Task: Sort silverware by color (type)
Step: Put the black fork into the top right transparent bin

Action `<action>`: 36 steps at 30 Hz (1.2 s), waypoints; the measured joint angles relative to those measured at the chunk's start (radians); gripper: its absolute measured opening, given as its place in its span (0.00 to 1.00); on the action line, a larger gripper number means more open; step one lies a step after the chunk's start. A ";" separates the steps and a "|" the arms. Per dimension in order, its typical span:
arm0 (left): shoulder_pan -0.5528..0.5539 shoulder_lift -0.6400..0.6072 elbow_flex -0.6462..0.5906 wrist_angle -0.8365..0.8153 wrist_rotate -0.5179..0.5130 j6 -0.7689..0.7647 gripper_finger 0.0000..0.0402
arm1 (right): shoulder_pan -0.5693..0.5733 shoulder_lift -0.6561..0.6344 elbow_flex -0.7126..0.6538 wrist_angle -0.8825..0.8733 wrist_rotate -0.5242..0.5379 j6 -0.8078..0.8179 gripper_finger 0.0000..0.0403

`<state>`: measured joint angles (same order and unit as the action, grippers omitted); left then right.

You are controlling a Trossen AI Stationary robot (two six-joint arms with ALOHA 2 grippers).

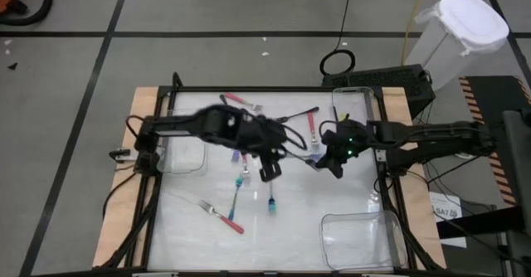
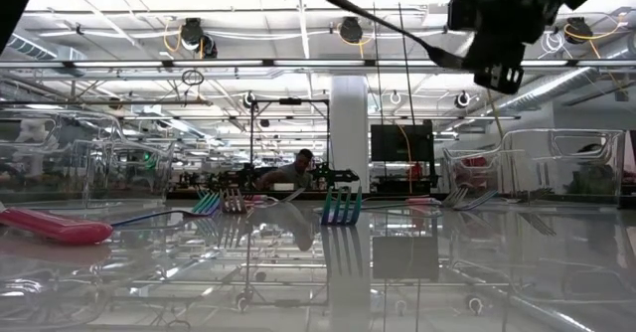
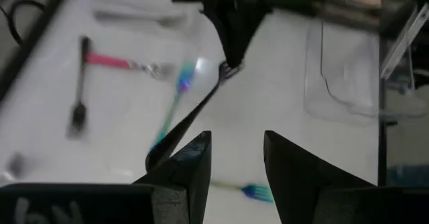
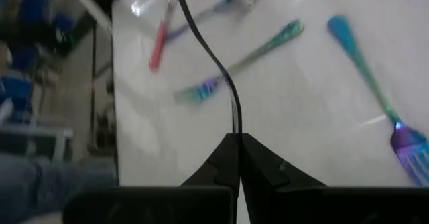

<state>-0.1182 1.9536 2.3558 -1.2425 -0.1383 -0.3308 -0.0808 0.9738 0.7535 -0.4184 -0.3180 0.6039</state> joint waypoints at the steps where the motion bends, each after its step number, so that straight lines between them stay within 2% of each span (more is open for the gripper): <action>1: 0.007 -0.014 0.000 0.018 -0.002 0.014 0.34 | 0.000 -0.006 0.014 0.009 0.021 0.015 0.00; 17: 0.083 -0.232 0.000 0.154 -0.027 0.192 0.34 | 0.001 -0.009 0.223 0.133 0.302 0.056 0.00; 27: 0.163 -0.253 0.000 0.347 -0.013 0.206 0.34 | 0.001 -0.001 0.298 0.408 0.450 -0.038 0.00; 36: 0.208 -0.231 0.000 0.534 0.015 0.169 0.34 | 0.001 0.054 0.395 0.499 0.475 -0.109 0.00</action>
<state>0.0897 1.7223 2.3558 -0.7083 -0.1234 -0.1623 -0.0795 1.0283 1.1482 0.0807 0.1570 0.4948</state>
